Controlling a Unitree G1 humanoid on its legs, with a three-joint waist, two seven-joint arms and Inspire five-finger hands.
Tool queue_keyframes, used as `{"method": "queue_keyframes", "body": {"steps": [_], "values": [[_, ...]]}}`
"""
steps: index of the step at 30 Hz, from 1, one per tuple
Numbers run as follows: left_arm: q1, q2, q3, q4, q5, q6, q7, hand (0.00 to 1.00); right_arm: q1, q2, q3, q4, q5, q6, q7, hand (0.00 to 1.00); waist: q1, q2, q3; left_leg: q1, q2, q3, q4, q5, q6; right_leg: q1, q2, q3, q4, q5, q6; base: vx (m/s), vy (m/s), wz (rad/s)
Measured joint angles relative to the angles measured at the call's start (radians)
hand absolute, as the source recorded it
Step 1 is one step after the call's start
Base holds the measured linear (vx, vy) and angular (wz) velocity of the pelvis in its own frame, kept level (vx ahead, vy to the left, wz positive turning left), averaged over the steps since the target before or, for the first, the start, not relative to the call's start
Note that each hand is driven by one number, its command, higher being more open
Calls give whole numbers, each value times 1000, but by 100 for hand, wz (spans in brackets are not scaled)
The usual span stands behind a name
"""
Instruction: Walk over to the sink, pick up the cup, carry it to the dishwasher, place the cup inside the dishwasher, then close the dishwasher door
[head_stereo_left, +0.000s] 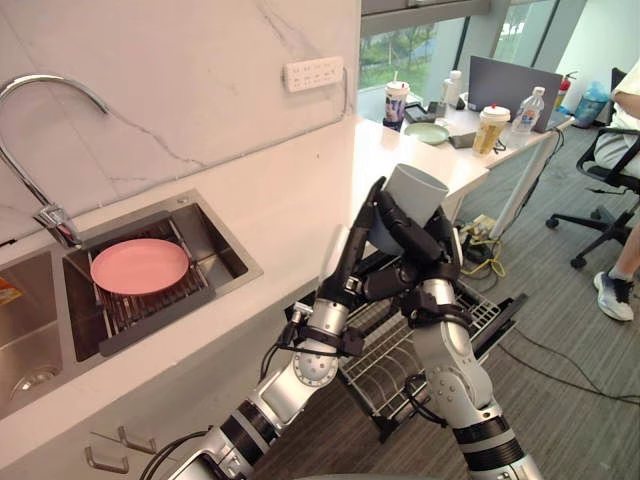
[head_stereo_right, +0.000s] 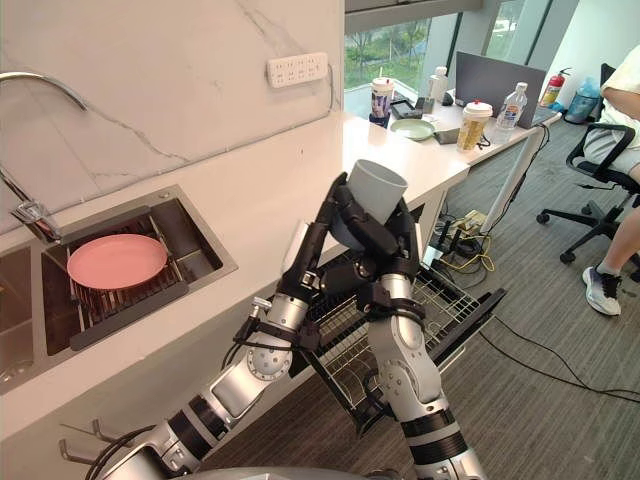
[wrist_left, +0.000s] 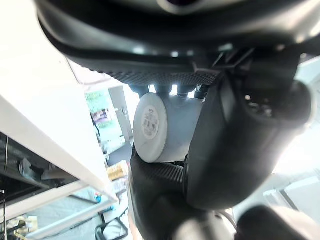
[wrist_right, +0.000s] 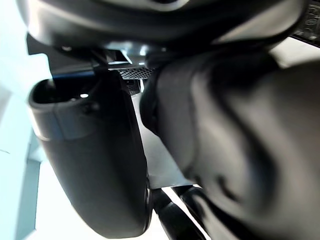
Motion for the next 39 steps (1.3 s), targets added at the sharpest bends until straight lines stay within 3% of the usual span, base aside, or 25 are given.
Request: {"method": "queue_keyframes", "body": {"steps": [6,13,17,22,25,28,34,39], "values": [[1,-2,-7,0,11,0,-27,100,0,9,-29,5,-2,-30,-18,0,-9,0,0,0,1,-1,0,2,1,0,1,0,0,0,0,0,0,0],[18,-1,-48,0,35,-4,-106,100,-4,41,-154,16,-100,-90,-133,0,3,0,0,-4,0,-3,-1,2,2,-1,0,-2,-1,1,0,0,0,0],[95,-1,-51,-35,22,-13,-241,100,-5,41,-302,32,-118,-137,-218,0,-2,0,0,-6,0,-4,-3,3,1,-1,1,-3,-3,0,0,0,0,0],[206,1,-46,-88,-113,2,-386,100,31,41,-410,44,-119,-169,-230,0,-5,0,0,-7,1,-5,-5,2,1,-2,2,-3,-5,-1,1,0,0,0],[296,0,-29,-90,-246,60,-468,100,98,42,-432,63,-118,-168,-185,0,-2,-1,0,-19,2,-10,-6,2,1,-7,3,-9,-5,-2,3,0,0,5],[392,1,20,-66,-289,117,-494,100,147,42,-441,125,-115,-142,-103,0,0,-5,3,-26,2,-15,-6,2,1,-10,3,-14,-5,-5,5,6,-2,5],[492,15,187,110,-288,156,-423,100,221,46,-444,286,-93,-67,96,0,8,-9,6,-47,2,-57,-6,7,1,-5,3,-55,-7,-6,1,15,-9,18],[513,47,286,237,-246,168,-353,100,227,45,-403,422,-95,-38,172,0,31,-12,9,-52,-3,-93,-6,9,2,19,2,-94,-15,-11,4,10,-9,22]]}}
